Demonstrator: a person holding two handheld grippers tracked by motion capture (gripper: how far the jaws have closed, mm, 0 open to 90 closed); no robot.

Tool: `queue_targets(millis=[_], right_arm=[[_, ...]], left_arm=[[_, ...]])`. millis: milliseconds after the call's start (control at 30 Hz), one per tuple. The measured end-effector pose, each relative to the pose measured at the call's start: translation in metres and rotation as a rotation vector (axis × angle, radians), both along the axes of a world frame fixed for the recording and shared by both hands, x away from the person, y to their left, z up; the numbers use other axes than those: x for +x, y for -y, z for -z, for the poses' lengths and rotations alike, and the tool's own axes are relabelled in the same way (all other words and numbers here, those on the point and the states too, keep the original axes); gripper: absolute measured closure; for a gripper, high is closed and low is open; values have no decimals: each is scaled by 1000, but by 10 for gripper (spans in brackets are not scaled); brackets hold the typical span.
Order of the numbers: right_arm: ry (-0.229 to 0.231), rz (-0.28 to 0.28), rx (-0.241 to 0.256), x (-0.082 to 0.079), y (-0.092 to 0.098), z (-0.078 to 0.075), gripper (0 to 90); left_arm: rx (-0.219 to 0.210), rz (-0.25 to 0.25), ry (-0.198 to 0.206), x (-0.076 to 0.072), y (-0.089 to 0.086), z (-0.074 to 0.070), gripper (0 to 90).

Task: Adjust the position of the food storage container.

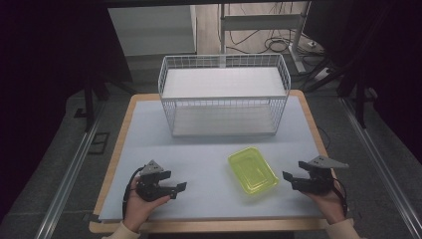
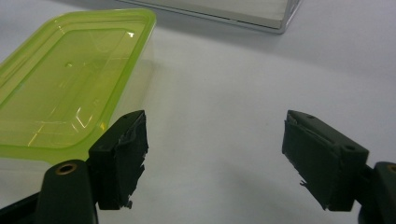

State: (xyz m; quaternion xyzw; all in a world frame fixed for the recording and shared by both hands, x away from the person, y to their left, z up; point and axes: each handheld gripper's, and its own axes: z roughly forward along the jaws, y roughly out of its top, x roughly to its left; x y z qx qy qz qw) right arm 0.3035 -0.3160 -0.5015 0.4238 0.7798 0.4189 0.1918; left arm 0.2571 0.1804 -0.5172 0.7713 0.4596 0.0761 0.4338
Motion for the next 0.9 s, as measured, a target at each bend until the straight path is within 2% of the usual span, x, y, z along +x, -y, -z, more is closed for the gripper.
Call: queue_targets(millis=[100,233,300,400,433,467,533,567,633,900], right_arm=[[3,-4,-12,0,0,0,245],[12,-28,-35,-2,1,-5,341],[13,-46,-35,-4,1,-7,428],[17,-83,-66,-6,1,-10,607],[17,-83,-66,-6,1,-10,607],[19,-85,-77,-6,1,-11,654],[14,-112,-106,-5,1,-15,822],[11,-118,-112,-5,1,-16,851],[7,-134,-126,-4,0,-16,892],[-13,-194,-198,-4,-5,-13,897]], left_arm=[[0,0,1,0,0,0,205],[0,4,6,0,2,-1,205],[0,7,9,1,2,-2,205],[-3,8,14,2,3,-3,205],[-3,8,14,2,3,-3,205],[-1,9,14,2,3,-3,205],[1,7,11,2,2,-2,205],[2,7,10,2,2,-2,205],[2,7,11,2,2,-2,206],[5,2,13,-1,0,-2,208]])
